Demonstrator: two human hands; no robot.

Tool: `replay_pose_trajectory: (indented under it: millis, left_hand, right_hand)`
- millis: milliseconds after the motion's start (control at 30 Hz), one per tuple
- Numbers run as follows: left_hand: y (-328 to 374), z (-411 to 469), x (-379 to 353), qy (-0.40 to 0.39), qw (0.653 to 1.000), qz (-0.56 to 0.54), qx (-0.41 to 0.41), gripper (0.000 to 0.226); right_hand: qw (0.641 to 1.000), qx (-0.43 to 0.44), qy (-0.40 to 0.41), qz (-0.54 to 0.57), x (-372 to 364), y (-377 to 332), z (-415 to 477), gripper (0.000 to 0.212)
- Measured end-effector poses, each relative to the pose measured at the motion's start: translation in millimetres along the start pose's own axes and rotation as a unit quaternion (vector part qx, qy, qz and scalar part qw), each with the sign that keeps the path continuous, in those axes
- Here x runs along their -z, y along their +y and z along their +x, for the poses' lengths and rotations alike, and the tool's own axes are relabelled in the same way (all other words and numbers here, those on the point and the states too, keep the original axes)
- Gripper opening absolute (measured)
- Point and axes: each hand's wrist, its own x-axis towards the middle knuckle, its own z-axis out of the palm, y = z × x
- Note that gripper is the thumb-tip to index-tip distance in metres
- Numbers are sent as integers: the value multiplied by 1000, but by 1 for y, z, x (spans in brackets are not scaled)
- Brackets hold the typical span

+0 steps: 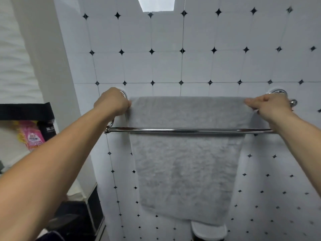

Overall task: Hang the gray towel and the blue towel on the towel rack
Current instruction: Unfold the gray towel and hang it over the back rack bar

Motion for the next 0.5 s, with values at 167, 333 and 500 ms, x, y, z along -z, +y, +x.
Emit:
replay_pose_trajectory:
  millis: [167,333,500]
  left_hand:
    - [-13,-3,-4,-19,1000,15,-15,27]
    - [-24,-6,-8,-31,997,-71,-15,27]
    - [-24,-10,-10,-16,987,-160,-19,21]
  right_hand:
    - [999,9,-45,-8,6,-1,-20,20]
    - [998,12,-63,-17,9,-6,-24,16]
    - [998,21,-51,-14,4,-7,-20,22]
